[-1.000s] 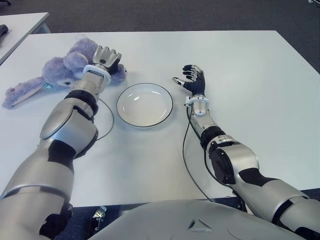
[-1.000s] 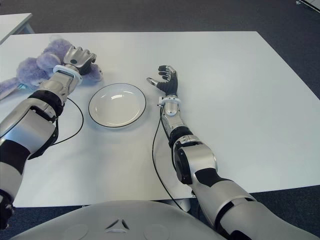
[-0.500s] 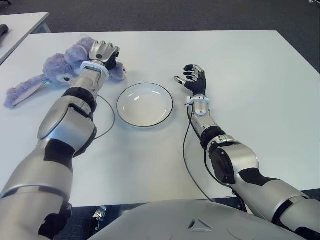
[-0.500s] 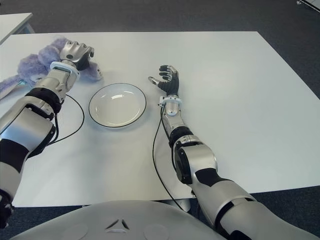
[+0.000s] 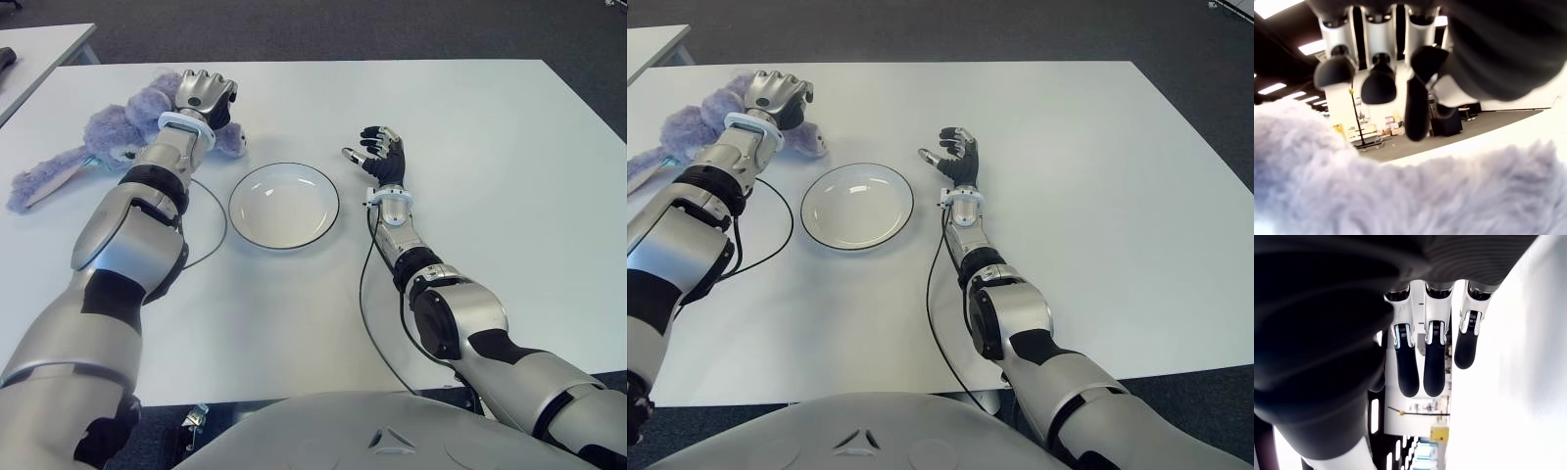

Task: Put the doll into the plate.

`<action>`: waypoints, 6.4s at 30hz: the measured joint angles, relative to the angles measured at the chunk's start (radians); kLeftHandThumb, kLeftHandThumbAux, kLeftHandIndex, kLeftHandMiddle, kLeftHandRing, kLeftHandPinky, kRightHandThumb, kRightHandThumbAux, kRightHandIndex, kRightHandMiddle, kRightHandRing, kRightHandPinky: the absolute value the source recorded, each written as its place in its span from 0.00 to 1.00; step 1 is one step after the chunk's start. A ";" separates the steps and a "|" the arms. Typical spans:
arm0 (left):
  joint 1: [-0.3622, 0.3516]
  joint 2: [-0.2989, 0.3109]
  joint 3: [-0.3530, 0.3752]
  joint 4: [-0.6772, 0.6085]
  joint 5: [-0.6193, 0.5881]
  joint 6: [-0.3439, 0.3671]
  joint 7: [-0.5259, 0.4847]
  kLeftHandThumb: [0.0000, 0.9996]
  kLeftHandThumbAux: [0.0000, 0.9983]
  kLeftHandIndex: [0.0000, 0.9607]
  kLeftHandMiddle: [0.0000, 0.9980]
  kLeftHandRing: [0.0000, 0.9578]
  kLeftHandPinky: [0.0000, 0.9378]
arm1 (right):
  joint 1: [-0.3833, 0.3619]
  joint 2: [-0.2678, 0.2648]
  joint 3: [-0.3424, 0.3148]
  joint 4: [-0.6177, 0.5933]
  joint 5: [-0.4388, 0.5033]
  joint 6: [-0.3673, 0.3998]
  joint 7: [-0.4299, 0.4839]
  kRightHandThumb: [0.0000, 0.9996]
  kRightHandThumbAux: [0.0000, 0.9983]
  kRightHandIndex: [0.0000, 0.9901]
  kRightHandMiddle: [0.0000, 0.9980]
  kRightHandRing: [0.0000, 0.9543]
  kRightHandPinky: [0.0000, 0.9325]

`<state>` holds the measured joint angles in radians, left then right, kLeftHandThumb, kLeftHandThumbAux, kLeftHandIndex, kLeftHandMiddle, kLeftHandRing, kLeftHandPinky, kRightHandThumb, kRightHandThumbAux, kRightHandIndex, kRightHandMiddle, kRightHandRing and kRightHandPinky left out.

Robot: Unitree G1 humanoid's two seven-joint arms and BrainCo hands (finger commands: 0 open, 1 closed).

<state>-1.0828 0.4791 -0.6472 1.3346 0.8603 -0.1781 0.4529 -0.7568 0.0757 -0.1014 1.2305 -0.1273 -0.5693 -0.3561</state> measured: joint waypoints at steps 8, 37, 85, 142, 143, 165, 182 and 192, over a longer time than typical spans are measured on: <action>-0.003 0.000 0.005 -0.007 0.000 -0.026 0.002 0.84 0.67 0.43 0.57 0.82 0.85 | 0.000 0.000 -0.006 0.000 0.012 -0.006 0.012 0.11 0.96 0.35 0.35 0.36 0.31; -0.089 0.054 -0.068 -0.030 0.042 -0.247 -0.255 0.39 0.24 0.00 0.18 0.20 0.11 | 0.000 0.000 -0.007 0.000 0.014 -0.009 0.027 0.12 0.96 0.33 0.35 0.37 0.34; -0.116 0.091 -0.165 -0.082 0.122 -0.302 -0.656 0.36 0.21 0.00 0.00 0.00 0.00 | 0.000 -0.001 -0.010 0.000 0.012 -0.008 0.024 0.03 0.96 0.31 0.34 0.37 0.35; -0.116 0.159 -0.214 -0.200 0.216 -0.216 -0.680 0.28 0.19 0.00 0.00 0.00 0.00 | 0.000 -0.001 -0.012 0.000 0.012 -0.007 0.022 0.08 0.97 0.33 0.35 0.39 0.36; -0.116 0.160 -0.216 -0.202 0.219 -0.216 -0.680 0.28 0.19 0.00 0.00 0.00 0.00 | 0.000 -0.001 -0.012 0.000 0.012 -0.007 0.022 0.08 0.97 0.33 0.35 0.39 0.37; -0.114 0.184 -0.224 -0.255 0.221 -0.206 -0.690 0.38 0.23 0.00 0.00 0.00 0.00 | 0.000 -0.001 -0.012 0.000 0.012 -0.006 0.016 0.04 0.95 0.32 0.34 0.38 0.35; -0.107 0.209 -0.211 -0.286 0.208 -0.223 -0.747 0.41 0.21 0.00 0.00 0.00 0.00 | 0.000 -0.001 -0.008 0.000 0.012 -0.006 0.007 0.04 0.96 0.32 0.34 0.38 0.35; -0.062 0.251 -0.193 -0.322 0.208 -0.231 -0.753 0.43 0.23 0.00 0.00 0.00 0.00 | 0.000 0.000 -0.010 0.000 0.012 -0.005 0.007 0.07 0.95 0.34 0.35 0.39 0.36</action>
<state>-1.1448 0.7299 -0.8407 1.0127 1.0687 -0.4089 -0.3003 -0.7569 0.0753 -0.1113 1.2303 -0.1150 -0.5747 -0.3495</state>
